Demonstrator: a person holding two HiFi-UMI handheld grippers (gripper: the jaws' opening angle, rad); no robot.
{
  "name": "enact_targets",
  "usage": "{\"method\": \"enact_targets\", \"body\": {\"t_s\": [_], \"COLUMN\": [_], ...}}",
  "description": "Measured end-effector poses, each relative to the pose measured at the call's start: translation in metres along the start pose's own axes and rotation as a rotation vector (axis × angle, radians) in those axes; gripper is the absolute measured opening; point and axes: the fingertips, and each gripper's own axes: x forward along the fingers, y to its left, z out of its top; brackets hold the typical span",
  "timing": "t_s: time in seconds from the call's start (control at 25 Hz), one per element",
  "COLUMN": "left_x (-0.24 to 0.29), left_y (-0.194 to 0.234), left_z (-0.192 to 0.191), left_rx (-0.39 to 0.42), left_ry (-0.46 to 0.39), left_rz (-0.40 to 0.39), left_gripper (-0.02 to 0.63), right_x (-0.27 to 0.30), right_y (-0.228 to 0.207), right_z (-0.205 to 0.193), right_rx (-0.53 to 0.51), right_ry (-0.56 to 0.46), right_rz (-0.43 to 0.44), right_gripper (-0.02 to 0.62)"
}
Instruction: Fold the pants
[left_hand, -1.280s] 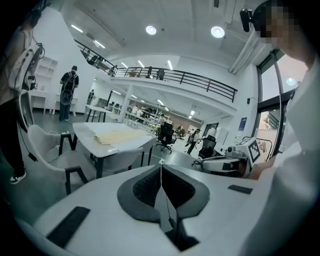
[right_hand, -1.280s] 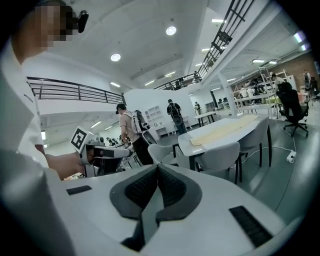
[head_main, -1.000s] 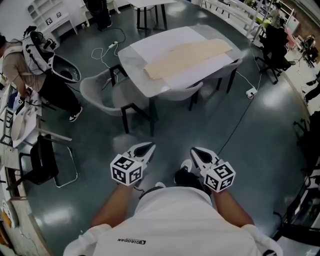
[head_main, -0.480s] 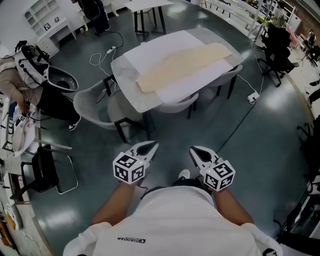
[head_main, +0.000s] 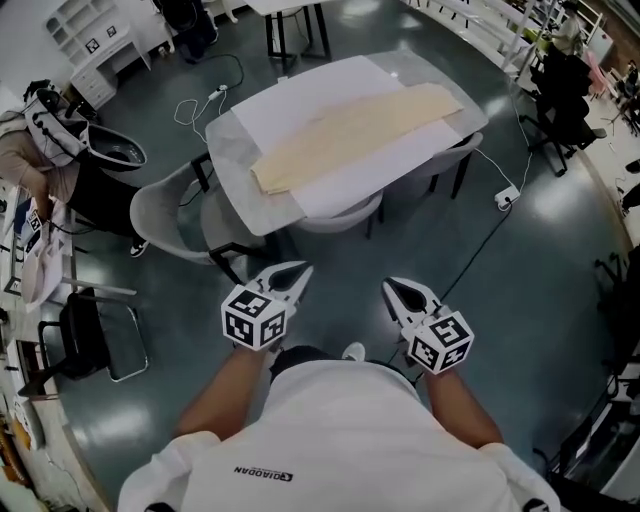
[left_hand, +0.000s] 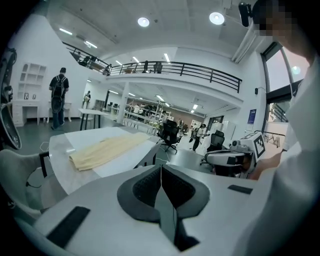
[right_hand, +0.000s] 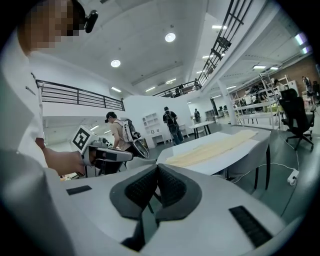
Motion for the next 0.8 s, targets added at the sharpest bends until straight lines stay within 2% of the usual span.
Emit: {"method": "enact_targets", "body": {"t_s": [0.24, 0.48, 0.8], "left_x": [0.037, 0.075, 0.141], "left_y": [-0.013, -0.011, 0.03], "left_z": [0.013, 0.025, 0.06], "left_rx": [0.0, -0.003, -0.022], "left_ry": [0.025, 0.039, 0.029], "left_rz": [-0.029, -0.07, -0.08], "left_gripper": [0.032, 0.032, 0.032], "right_x": [-0.012, 0.0, 0.043], "right_y": [-0.039, -0.073, -0.131], "right_z": [0.015, 0.024, 0.035], "right_rx": [0.018, 0.034, 0.036], "right_ry": [-0.01, -0.002, 0.045], "right_rz": [-0.037, -0.06, -0.059], "right_gripper": [0.021, 0.021, 0.021]}}
